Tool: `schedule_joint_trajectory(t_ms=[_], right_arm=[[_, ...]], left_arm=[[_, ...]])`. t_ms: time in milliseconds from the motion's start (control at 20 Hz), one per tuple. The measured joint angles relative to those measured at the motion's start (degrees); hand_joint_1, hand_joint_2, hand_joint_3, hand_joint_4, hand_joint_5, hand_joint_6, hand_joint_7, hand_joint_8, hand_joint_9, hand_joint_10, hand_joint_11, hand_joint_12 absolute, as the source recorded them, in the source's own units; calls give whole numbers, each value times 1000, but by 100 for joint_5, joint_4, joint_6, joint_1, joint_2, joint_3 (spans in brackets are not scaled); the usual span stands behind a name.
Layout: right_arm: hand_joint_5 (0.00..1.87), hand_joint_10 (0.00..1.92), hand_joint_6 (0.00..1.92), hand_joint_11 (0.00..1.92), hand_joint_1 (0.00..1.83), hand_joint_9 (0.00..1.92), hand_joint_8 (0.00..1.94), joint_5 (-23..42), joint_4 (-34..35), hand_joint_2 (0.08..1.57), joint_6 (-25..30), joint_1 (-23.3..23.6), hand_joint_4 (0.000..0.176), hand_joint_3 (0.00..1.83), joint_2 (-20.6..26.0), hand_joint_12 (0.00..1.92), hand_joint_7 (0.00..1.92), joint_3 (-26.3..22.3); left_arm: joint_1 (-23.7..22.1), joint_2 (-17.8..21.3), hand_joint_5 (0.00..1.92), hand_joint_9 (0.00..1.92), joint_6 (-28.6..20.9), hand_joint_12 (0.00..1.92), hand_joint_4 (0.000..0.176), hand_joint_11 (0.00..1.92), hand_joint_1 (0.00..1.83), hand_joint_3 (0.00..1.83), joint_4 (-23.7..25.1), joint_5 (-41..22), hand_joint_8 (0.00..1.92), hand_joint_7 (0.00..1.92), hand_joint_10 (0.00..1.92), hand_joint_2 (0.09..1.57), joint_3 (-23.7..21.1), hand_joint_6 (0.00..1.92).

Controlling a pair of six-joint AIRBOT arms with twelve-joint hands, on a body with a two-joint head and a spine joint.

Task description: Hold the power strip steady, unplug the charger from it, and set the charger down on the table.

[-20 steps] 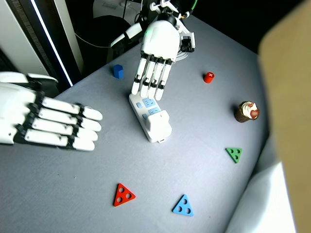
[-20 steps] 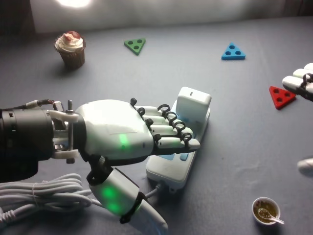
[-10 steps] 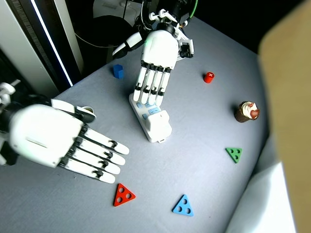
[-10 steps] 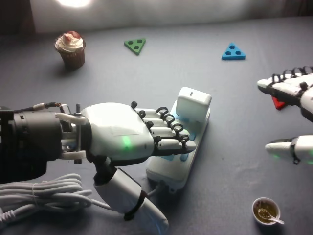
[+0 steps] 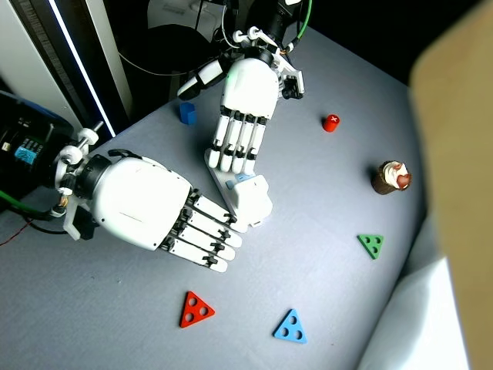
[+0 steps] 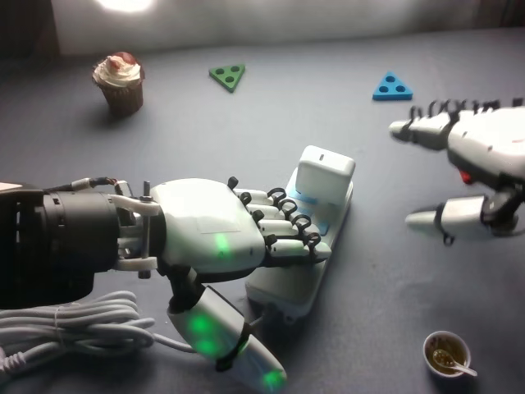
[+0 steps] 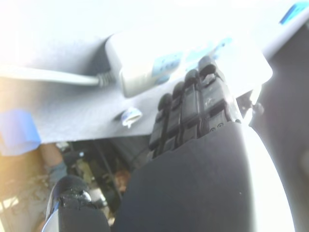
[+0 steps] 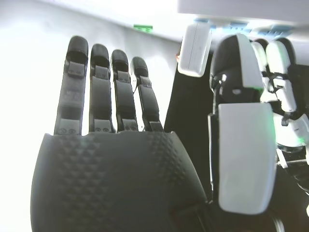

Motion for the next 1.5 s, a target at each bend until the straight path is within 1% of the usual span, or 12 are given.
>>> schedule_joint_trajectory(t_ms=[50, 100, 350, 450, 600, 750, 850, 950, 1050, 1400, 1450, 1500], right_arm=[[283, 6, 9, 316, 830, 290, 8, 98, 81, 1050, -15, 28, 0, 0, -76, 99, 292, 52], [273, 4, 4, 316, 784, 287, 4, 114, 188, 1060, -20, 68, 0, 4, -160, 98, 286, 81], [257, 1, 1, 325, 829, 278, 2, -66, 310, 1107, -7, 284, 0, 14, -474, 103, 263, 109], [302, 9, 15, 353, 844, 306, 14, -59, 380, 1098, -13, 321, 0, 5, -538, 116, 305, 179], [309, 9, 9, 353, 805, 322, 11, -37, 531, 1120, -15, 352, 0, 9, -643, 119, 321, 280], [278, 4, 5, 327, 746, 300, 4, -63, 568, 1161, -11, 354, 0, 10, -776, 117, 287, 337], [323, 6, 5, 351, 805, 351, 5, -85, 608, 1130, 0, 356, 0, 0, -846, 143, 342, 372], [313, 3, 0, 346, 849, 333, 1, -85, 629, 1125, 70, 356, 0, 0, -879, 147, 329, 411], [330, 4, 6, 352, 825, 339, 5, -76, 752, 1126, 111, 396, 0, 0, -940, 152, 342, 455], [338, 5, 7, 384, 844, 360, 5, -151, 730, 1120, 315, 442, 0, 0, -1069, 175, 354, 514], [334, 2, 4, 374, 766, 354, 4, -151, 734, 1145, 332, 442, 0, 9, -1078, 171, 354, 527], [333, 3, 3, 366, 756, 357, 5, -146, 761, 1154, 345, 442, 0, 12, -1102, 168, 357, 564]], left_arm=[[-2, -20, 7, 40, 0, 110, 0, 39, 0, 0, -2, 2, 3, 23, 3, 841, 0, 2], [-2, -33, 15, 46, -2, 111, 0, 42, 0, 1, -4, -22, 6, 31, 5, 845, 0, 6], [20, -74, 1, 30, 0, 105, 0, 38, 0, 0, 15, -4, 0, 8, 0, 837, 68, 0], [35, -96, 5, 32, 0, 104, 0, 39, 0, 0, 26, 24, 4, 14, 2, 840, 70, 2], [81, -98, 2, 29, 0, 102, 0, 40, 0, 3, 17, -7, 4, 18, 0, 850, 70, 0], [101, -98, 8, 31, 2, 98, 0, 38, 0, 1, 20, -13, 3, 20, 3, 847, 70, 3], [107, -111, 0, 24, 2, 94, 0, 32, 0, 3, 20, -17, 0, 12, 0, 852, 70, 0], [129, -111, 3, 30, 4, 97, 0, 44, 0, 3, 22, -20, 3, 18, 3, 853, 70, 1], [146, -111, 0, 29, 4, 94, 0, 38, 0, 2, 15, -35, 1, 15, 2, 851, 70, 0], [164, -116, 14, 39, 7, 92, 0, 44, 0, 0, 31, -57, 7, 26, 8, 845, 70, 5], [164, -116, 11, 33, 7, 90, 0, 42, 0, 2, 31, -57, 5, 22, 5, 855, 70, 3], [164, -116, 7, 32, 7, 90, 0, 43, 0, 2, 31, -57, 3, 19, 4, 854, 70, 1]])
